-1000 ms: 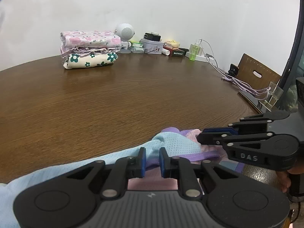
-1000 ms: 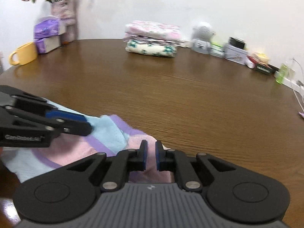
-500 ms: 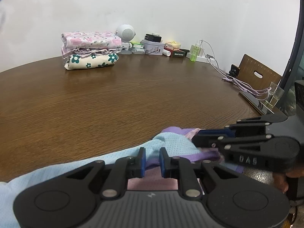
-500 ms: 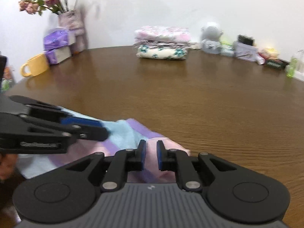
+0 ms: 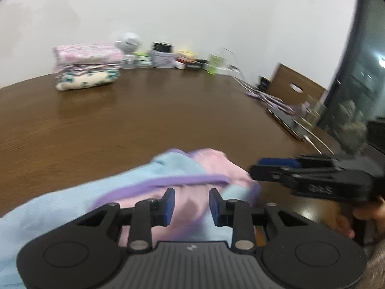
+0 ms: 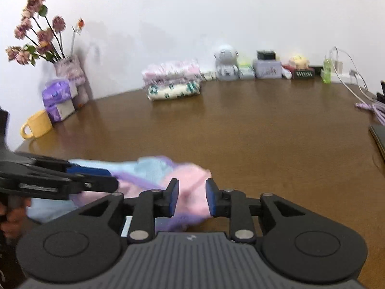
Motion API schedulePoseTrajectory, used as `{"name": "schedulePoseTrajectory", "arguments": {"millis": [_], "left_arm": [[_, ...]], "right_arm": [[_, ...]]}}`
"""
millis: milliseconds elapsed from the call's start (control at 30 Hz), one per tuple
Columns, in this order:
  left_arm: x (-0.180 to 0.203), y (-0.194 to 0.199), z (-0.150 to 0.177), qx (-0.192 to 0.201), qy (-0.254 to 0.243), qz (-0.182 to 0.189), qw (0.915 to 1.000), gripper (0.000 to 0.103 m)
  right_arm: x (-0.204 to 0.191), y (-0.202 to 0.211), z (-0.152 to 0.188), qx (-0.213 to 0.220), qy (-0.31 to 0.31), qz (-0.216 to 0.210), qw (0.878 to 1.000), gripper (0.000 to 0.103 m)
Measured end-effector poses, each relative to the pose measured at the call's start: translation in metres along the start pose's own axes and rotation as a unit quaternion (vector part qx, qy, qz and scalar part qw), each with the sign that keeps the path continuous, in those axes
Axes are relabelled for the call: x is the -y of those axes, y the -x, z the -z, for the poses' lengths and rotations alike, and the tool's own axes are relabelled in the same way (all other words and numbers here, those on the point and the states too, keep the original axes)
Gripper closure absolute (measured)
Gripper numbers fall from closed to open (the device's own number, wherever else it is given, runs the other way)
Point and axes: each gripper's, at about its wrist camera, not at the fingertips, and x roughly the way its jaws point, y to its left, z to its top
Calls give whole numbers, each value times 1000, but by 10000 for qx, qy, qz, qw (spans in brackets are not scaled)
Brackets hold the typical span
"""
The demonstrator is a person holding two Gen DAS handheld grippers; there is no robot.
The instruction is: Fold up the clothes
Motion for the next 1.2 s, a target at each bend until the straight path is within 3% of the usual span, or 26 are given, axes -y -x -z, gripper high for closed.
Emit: {"name": "schedulePoseTrajectory", "arguments": {"millis": [100,200,233,267,467,767,1200], "left_arm": [[13,-8,3,-176,-275,67,9994,74],[18,-16,6,-321,-387,65,9987,80],[19,-17,6,-349,-415,68,9985,93],[19,-18,7,-378,-444,70,9983,95],[14,-17,6,-348,-320,-24,9989,98],[8,-10,2,-205,-48,-177,9996,98],[11,-8,1,-170,-24,-134,9998,93]], "right_arm": [[9,-1,6,-41,-268,-13,9996,70],[14,-1,8,4,-423,-119,9990,70],[14,0,10,25,-400,-128,9991,70],[13,2,12,41,-338,-152,9993,69],[4,8,21,-77,368,5,9993,69],[-10,5,21,-37,999,-177,9948,69],[-25,-1,23,-14,1338,-234,9907,68]]}}
